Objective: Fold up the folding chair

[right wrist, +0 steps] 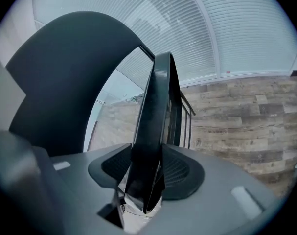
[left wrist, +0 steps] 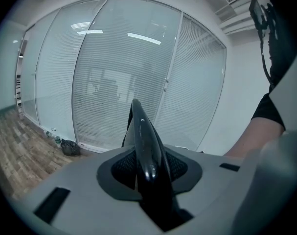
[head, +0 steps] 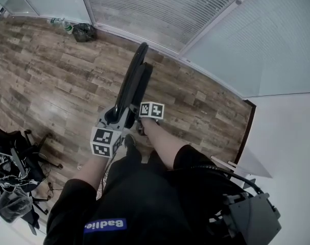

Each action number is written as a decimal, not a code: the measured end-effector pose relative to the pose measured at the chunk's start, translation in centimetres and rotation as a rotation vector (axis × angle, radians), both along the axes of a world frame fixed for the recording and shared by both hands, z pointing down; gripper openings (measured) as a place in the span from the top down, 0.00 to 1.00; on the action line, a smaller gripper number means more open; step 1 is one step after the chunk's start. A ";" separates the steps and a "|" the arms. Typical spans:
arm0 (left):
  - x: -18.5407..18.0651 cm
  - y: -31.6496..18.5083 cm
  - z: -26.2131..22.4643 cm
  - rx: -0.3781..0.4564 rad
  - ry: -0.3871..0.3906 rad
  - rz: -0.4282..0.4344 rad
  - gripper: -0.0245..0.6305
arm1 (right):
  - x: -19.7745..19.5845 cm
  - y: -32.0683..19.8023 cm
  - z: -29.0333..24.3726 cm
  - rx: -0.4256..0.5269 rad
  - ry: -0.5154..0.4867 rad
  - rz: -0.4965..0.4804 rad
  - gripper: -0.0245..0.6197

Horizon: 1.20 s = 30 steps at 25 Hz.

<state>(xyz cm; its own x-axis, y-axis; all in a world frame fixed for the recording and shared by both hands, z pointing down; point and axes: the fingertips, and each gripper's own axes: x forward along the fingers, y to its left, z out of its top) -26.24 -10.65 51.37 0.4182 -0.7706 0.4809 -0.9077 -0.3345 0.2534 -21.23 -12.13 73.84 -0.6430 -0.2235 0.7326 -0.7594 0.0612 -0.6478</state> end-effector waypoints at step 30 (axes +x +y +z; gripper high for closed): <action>-6.0 -0.9 -0.2 0.054 -0.060 -0.015 0.81 | -7.6 -0.8 -1.8 0.056 0.032 -0.151 0.69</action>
